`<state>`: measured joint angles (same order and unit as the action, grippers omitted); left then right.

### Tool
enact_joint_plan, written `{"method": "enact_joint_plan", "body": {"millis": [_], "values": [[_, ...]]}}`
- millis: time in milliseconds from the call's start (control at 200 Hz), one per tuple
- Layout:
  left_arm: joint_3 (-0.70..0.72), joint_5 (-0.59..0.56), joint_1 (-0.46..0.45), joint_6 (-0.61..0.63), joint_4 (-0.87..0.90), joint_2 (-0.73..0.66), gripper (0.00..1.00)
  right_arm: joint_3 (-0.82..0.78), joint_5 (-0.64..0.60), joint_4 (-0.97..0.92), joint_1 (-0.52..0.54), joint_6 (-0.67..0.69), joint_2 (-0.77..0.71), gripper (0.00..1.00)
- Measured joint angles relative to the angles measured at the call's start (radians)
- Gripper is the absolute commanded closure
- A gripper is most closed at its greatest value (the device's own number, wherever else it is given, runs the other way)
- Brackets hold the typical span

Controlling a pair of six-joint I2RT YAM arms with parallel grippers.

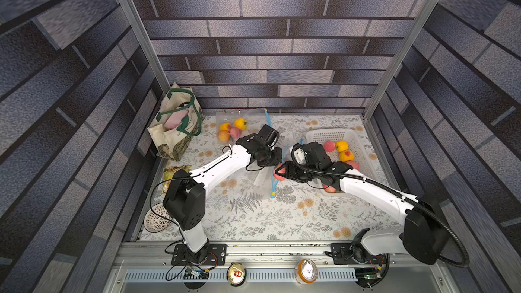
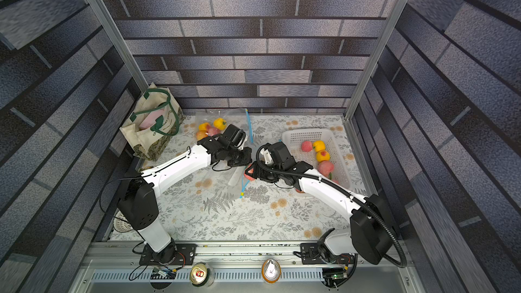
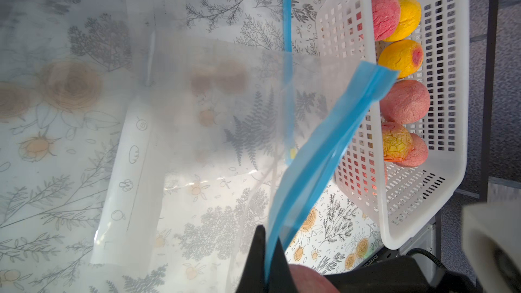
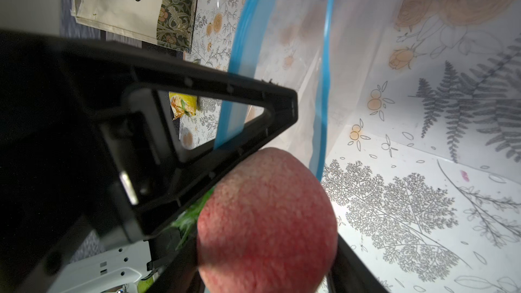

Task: Place the peach in a zip-top bag and seal the zipper
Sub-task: Place the peach in the zipper food storage bag.

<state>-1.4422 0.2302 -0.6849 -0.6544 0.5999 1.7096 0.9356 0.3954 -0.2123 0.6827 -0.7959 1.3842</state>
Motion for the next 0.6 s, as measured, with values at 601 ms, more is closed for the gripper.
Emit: {"method": "enact_joint_plan", "body": {"millis": [601], "values": [[0.010, 0.012, -0.009, -0.053, 0.048, -0.082, 0.96, 0.040, -0.163, 0.020, 0.062, -0.172, 0.102, 0.35]]}}
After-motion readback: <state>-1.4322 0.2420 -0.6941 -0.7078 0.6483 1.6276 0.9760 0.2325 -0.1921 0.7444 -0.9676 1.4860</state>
